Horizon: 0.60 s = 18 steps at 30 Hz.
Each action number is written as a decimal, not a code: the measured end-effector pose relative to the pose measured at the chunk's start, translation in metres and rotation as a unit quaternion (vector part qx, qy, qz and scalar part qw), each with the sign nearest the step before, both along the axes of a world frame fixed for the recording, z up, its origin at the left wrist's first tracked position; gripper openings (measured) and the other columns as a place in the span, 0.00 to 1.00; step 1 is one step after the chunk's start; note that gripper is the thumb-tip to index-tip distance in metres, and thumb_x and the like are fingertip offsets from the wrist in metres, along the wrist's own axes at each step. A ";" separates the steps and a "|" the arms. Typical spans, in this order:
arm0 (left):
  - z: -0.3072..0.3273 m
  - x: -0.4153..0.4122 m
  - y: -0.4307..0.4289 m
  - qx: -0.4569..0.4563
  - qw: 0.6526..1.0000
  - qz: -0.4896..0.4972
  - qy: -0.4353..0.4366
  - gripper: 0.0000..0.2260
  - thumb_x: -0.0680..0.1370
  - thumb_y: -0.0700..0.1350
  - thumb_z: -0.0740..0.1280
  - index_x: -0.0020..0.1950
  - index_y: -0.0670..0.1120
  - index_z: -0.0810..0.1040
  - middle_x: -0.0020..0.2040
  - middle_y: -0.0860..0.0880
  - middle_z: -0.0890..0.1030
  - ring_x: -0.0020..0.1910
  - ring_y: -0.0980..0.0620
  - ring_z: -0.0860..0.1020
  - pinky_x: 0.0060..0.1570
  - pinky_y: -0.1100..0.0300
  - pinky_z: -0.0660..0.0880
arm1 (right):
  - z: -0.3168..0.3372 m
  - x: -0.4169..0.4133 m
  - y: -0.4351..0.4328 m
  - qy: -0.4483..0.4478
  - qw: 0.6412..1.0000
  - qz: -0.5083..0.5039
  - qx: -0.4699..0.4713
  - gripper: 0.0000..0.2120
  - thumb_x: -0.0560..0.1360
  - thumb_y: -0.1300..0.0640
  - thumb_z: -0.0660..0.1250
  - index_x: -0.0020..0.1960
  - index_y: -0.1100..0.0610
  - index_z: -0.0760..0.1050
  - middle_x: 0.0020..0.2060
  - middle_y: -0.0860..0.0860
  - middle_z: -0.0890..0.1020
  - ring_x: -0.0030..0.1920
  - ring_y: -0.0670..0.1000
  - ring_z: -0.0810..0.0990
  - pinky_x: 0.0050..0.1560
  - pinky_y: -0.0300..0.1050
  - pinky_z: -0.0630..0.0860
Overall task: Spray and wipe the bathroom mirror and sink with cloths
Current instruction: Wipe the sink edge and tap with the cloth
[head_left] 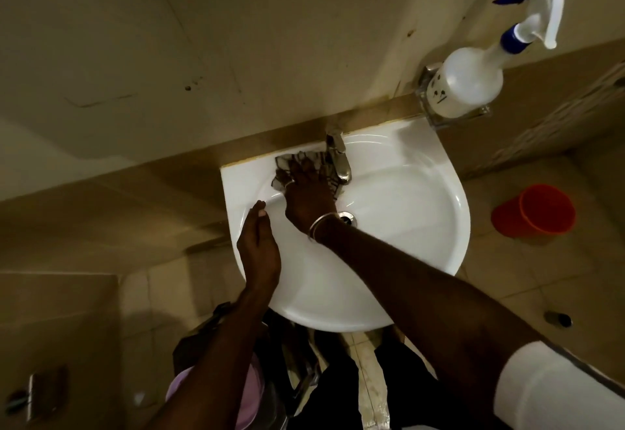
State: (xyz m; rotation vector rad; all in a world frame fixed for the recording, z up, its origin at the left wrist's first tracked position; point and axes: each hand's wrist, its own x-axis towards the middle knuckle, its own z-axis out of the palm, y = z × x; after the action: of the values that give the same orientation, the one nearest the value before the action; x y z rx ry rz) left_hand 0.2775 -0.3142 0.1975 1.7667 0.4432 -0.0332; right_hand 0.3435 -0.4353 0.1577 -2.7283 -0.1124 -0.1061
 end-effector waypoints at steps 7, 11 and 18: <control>0.006 -0.003 -0.006 0.012 1.000 -0.002 0.001 0.17 0.87 0.49 0.59 0.73 0.47 0.76 0.71 0.52 0.78 0.71 0.57 0.73 0.72 0.63 0.67 | -0.017 -0.035 -0.059 -0.095 0.991 0.091 -0.038 0.25 0.82 0.60 0.62 0.78 0.50 0.67 0.80 0.54 0.65 0.81 0.63 0.57 0.79 0.69 0.54; 0.007 0.002 -0.015 0.008 1.000 0.000 0.005 0.17 0.87 0.49 0.59 0.73 0.47 0.77 0.70 0.53 0.78 0.69 0.57 0.74 0.68 0.67 0.67 | -0.032 -0.047 -0.124 -0.102 0.992 0.067 -0.025 0.24 0.79 0.62 0.65 0.75 0.55 0.73 0.78 0.59 0.68 0.79 0.67 0.61 0.75 0.70 0.61; 0.002 0.013 -0.034 0.004 1.000 -0.002 0.010 0.17 0.86 0.51 0.59 0.73 0.48 0.76 0.71 0.52 0.78 0.69 0.56 0.74 0.71 0.61 0.66 | -0.001 0.000 -0.158 -0.053 0.991 -0.105 0.070 0.24 0.79 0.61 0.64 0.75 0.58 0.70 0.69 0.60 0.77 0.71 0.62 0.72 0.74 0.62 0.69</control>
State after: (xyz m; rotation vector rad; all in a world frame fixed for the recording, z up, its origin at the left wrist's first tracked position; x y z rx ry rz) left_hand 0.2905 -0.3479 0.1998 1.7758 0.4548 -0.0535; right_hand 0.3435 -0.5930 0.1564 -2.5852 0.1473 -0.3069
